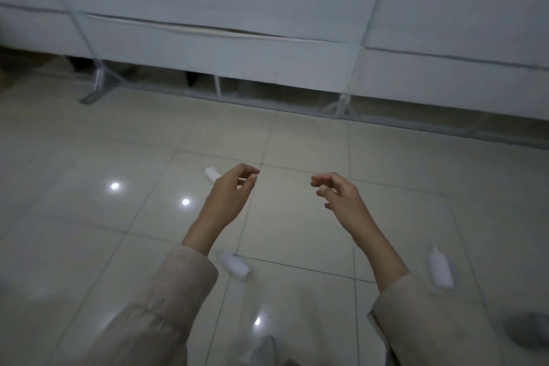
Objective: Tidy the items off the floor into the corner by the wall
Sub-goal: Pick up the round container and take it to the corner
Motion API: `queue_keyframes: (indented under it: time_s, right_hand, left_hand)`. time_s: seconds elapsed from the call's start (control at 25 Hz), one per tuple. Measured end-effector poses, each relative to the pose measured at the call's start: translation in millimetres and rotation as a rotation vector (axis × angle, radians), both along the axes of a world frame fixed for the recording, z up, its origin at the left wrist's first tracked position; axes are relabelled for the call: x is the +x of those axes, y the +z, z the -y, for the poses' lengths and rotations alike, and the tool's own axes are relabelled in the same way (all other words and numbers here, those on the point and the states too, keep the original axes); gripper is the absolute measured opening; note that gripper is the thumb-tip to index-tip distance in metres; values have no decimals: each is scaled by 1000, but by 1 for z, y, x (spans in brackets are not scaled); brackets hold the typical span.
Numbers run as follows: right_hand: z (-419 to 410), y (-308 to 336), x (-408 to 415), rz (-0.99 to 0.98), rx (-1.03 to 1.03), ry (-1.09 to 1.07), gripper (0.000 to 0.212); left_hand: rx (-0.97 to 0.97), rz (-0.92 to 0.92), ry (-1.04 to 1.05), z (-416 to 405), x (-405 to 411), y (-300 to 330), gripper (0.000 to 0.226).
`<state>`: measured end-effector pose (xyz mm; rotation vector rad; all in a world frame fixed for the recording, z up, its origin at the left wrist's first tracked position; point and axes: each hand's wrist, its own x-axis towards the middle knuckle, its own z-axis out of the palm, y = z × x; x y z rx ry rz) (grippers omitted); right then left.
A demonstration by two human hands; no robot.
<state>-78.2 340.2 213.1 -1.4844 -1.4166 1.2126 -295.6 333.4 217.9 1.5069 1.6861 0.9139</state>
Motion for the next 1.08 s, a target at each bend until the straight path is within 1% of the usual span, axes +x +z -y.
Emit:
queue_keyframes:
  time_s: [0.2,0.4,0.6,0.76,0.92,1.08]
  right_hand:
    - [16,-1,68,-119,-30,-305,27]
    - [39,-13,142,-138,-36,-568,29]
    - [79,-27,235,-153,-28,-846,27]
    - [112,-38,327,-141,-30,-967,28]
    - [138,-42,426,-113,-42,-1039,24]
    - [166,-46,500,-96,-61,-1064,20]
  left_hand:
    - [-24,-23,-250,-37,78,-7,15]
    - [-51,-44,-516,-67,161,-13,13]
    - [-48,-70,-750,-80,267,-13,14]
    - [-21,-73,-851,-75,371,-19,14]
    - [-18,-25,-891,-60,474,-27,15]
    - [-49,-20,-934,-42,561,-39,15]
